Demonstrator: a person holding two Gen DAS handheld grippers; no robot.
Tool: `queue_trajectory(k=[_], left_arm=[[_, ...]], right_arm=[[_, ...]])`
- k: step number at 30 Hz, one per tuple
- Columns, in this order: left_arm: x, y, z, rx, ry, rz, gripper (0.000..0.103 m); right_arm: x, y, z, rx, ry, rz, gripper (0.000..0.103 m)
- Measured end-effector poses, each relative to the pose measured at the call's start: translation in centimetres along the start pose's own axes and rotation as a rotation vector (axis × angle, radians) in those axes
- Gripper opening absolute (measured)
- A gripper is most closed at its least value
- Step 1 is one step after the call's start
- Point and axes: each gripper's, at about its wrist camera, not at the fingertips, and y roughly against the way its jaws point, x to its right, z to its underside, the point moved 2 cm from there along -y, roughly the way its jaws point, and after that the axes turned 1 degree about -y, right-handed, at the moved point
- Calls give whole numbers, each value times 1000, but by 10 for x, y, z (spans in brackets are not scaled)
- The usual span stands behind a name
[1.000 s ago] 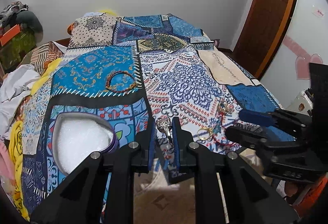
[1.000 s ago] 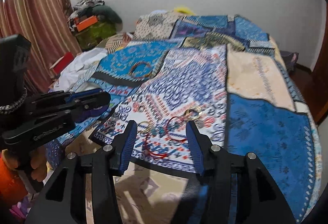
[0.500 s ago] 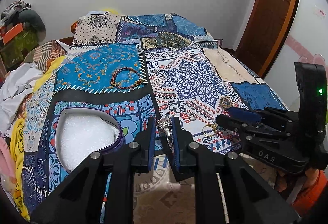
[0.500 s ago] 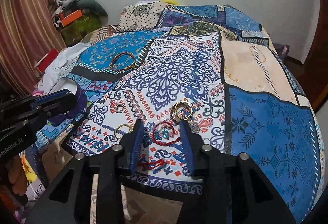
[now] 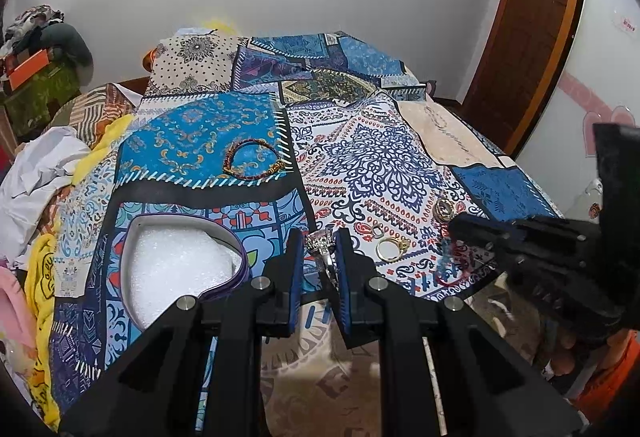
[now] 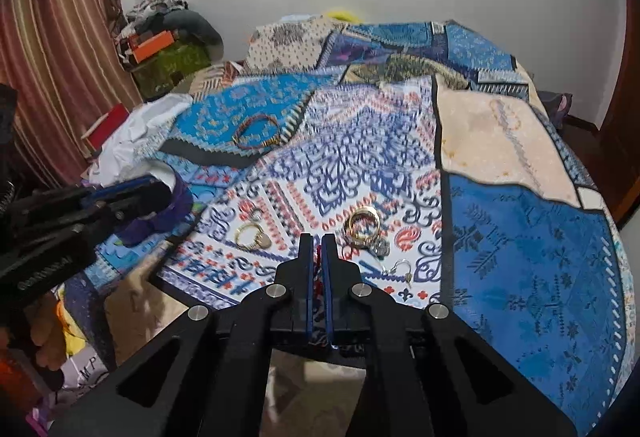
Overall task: Organize jewelry
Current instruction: 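Grasp the silver pendant with the left gripper while the right gripper grasps the red-string earring, then carry both held pieces toward the purple heart-shaped box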
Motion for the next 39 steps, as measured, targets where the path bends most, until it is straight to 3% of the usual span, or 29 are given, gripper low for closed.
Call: queue_trajectory(k=[8, 12, 18, 22, 25, 32, 34, 36, 39], left_arm=[[-3, 15, -1, 28, 4, -9, 15], [-7, 15, 2, 23, 13, -10, 15], [-12, 15, 6, 17, 16, -19, 15], [-16, 12, 6, 13, 24, -20, 15], [-17, 9, 7, 9, 26, -20, 15], [-19, 4, 9, -1, 30, -21, 15], [-20, 3, 9, -2, 31, -21, 15], [-21, 3, 10, -4, 32, -22, 15], [-21, 3, 9, -3, 33, -24, 15]], right_arm=[[-3, 33, -15, 66, -24, -8, 5], [-3, 18, -7, -31, -52, -44, 31], [-11, -10, 9, -133, -29, -52, 34], [-15, -16, 6, -127, 7, -33, 47], [-18, -21, 5, -123, 36, -18, 49], [-24, -25, 7, -90, 116, 26, 47], [-24, -25, 8, -79, 129, 35, 32], [-23, -26, 8, -78, 130, 31, 24], [-22, -27, 8, -74, 129, 22, 17]])
